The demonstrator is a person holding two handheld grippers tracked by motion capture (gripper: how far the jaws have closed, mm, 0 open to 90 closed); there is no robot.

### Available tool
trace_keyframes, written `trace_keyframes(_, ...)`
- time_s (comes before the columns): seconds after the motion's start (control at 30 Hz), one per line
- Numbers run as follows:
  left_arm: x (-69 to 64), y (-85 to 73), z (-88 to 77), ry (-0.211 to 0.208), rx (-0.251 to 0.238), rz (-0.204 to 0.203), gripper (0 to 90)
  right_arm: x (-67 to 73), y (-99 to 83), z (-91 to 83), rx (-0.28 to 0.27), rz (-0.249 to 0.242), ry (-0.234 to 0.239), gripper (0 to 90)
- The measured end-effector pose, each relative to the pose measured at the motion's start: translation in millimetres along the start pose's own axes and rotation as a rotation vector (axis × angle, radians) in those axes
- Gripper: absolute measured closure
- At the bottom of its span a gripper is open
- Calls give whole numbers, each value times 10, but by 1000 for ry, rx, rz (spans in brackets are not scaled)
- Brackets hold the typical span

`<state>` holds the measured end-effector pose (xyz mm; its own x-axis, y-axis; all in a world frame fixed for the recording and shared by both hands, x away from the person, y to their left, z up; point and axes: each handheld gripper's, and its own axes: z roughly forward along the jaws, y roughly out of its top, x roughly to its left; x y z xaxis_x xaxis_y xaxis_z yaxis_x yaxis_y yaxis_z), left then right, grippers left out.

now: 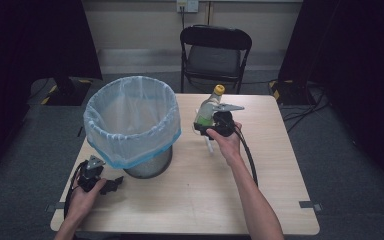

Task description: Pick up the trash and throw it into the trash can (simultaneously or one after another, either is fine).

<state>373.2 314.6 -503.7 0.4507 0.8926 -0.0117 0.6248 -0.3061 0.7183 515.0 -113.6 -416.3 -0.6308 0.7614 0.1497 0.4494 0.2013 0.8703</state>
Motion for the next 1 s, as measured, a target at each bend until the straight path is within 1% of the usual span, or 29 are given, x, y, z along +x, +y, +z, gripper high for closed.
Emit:
trace_keyframes(0.03,0,0,0,-1,0,0,1,-1,6,-14,-5,-1,0,275)
trace_keyframes(0.07,8,2,-5,4,6,14,1,0,9,-24,-7,6,1,275)
trace_keyframes(0.1,6,2,-4,2,5,10,1,-3,19,-44,-22,14,7,275)
trace_keyframes(0.13,6,2,-4,1,5,10,1,-4,30,-63,-26,17,8,275)
trace_keyframes(0.17,0,0,0,0,0,1,1,-2,42,-79,-30,15,8,275)
trace_keyframes(0.2,3,1,-2,3,1,5,1,1,50,-92,-32,14,8,275)
trace_keyframes(0.23,0,0,0,-1,0,0,1,4,63,-113,-35,11,8,275)
trace_keyframes(0.27,8,2,-6,4,6,13,1,8,77,-129,-37,10,8,275)
trace_keyframes(0.3,10,3,-7,7,6,16,1,9,84,-134,-37,9,8,275)
trace_keyframes(0.33,8,2,-5,4,6,13,1,14,109,-152,-41,9,9,275)
trace_keyframes(0.37,0,0,0,0,0,1,1,16,123,-159,-45,7,11,275)
trace_keyframes(0.43,0,0,-1,0,1,1,1,33,163,-184,-53,2,11,275)
trace_keyframes(0.47,8,2,-6,5,5,14,1,44,182,-194,-58,0,14,275)
trace_keyframes(0.5,7,2,-6,4,6,12,1,53,200,-205,-63,-6,15,275)
trace_keyframes(0.53,-1,0,-1,0,1,-1,1,65,215,-216,-68,-7,14,275)
trace_keyframes(0.57,8,2,-5,4,6,13,1,71,227,-227,-73,-10,14,275)
trace_keyframes(0.6,0,0,0,1,0,0,1,78,236,-239,-75,-9,14,275)
trace_keyframes(0.67,6,2,-4,2,5,10,1,86,259,-258,-77,-11,14,275)
trace_keyframes(0.7,0,0,0,-1,0,0,1,90,273,-267,-82,-9,16,275)
trace_keyframes(0.8,4,1,-2,3,1,6,1,108,329,-303,-98,-13,20,275)
trace_keyframes(0.93,3,3,3,-4,1,0,0,134,398,-323,-122,-12,27,275)
trace_keyframes(1.0,3,3,3,-4,2,0,0,149,431,-322,-124,-15,27,275)
